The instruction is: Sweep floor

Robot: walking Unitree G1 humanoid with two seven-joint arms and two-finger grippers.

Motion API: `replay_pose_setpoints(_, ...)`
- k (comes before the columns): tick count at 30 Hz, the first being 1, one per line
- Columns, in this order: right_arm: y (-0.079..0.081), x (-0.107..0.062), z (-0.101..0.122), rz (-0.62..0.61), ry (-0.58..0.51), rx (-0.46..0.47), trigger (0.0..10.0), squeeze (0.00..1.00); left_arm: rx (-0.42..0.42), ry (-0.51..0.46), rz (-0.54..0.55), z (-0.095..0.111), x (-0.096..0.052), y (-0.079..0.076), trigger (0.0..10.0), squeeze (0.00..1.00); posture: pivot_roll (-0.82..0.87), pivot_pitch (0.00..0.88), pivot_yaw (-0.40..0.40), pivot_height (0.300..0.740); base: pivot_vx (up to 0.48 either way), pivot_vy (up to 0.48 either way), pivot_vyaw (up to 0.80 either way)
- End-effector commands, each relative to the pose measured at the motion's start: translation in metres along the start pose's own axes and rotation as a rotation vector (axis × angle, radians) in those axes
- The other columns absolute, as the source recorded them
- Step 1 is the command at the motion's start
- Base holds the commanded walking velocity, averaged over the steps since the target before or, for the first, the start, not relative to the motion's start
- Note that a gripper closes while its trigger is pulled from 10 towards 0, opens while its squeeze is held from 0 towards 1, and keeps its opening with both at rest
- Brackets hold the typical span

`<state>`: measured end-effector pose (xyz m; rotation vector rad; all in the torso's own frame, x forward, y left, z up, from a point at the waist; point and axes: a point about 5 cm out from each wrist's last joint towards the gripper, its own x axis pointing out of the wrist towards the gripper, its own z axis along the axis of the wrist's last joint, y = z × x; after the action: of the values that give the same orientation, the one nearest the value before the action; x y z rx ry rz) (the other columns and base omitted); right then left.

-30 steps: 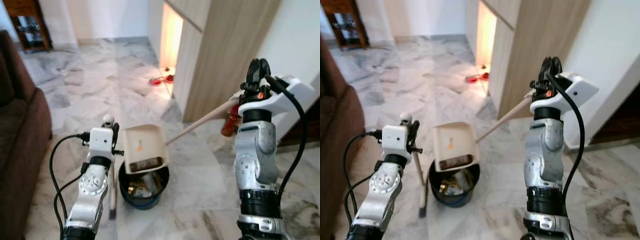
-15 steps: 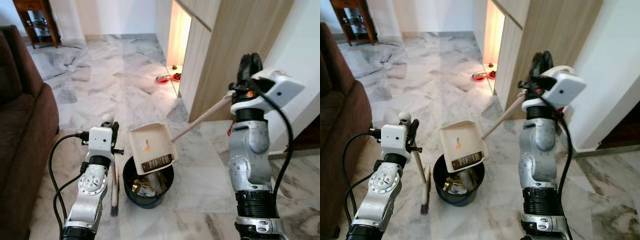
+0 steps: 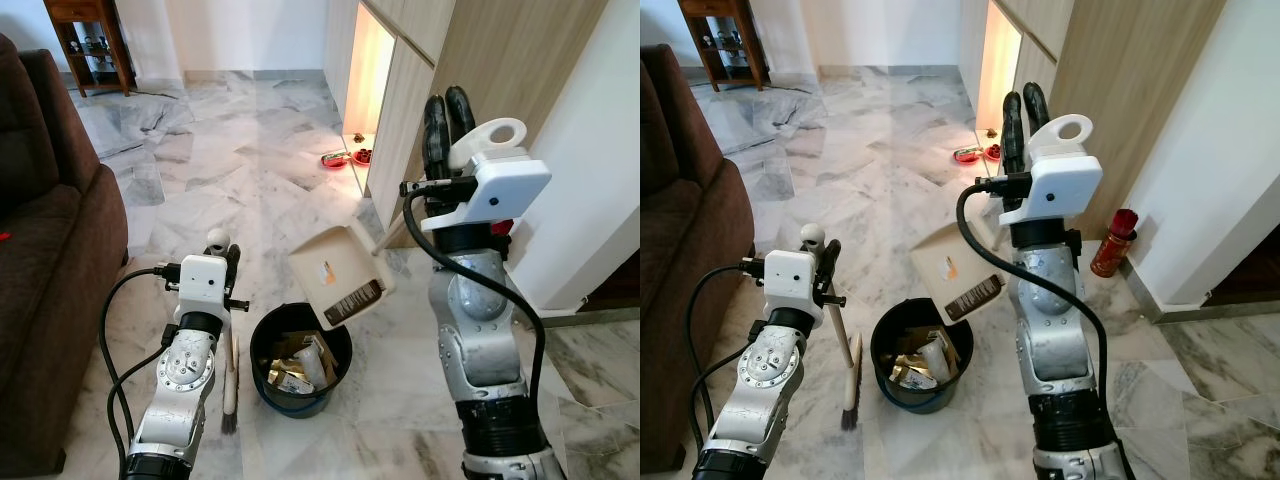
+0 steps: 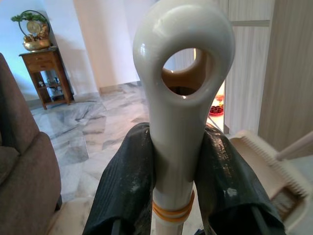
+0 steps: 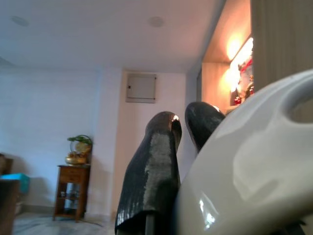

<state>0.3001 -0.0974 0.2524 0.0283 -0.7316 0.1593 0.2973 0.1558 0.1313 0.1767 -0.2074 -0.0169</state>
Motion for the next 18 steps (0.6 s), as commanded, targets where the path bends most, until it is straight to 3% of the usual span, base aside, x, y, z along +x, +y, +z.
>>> replay_pose_setpoints(1,0.011,0.003,0.020,0.032,-0.105,0.025,10.0,0.00,0.009,-0.063,-0.012,0.012,0.002,-0.001,10.0,0.00,0.08,0.000,-0.023,0.740,0.000,0.000,0.00)
replay_pose_setpoints(9,0.038,-0.009,0.023,0.120,-0.118,0.013,10.0,0.00,0.008,-0.067,-0.014,0.013,0.003,-0.002,10.0,0.00,0.08,0.000,-0.021,0.740,0.000,0.000,0.00)
replay_pose_setpoints(18,0.049,-0.014,0.025,0.178,-0.146,-0.057,10.0,0.00,0.005,-0.067,-0.014,0.013,0.003,-0.002,10.0,0.00,0.08,0.000,-0.024,0.740,0.000,0.000,0.00)
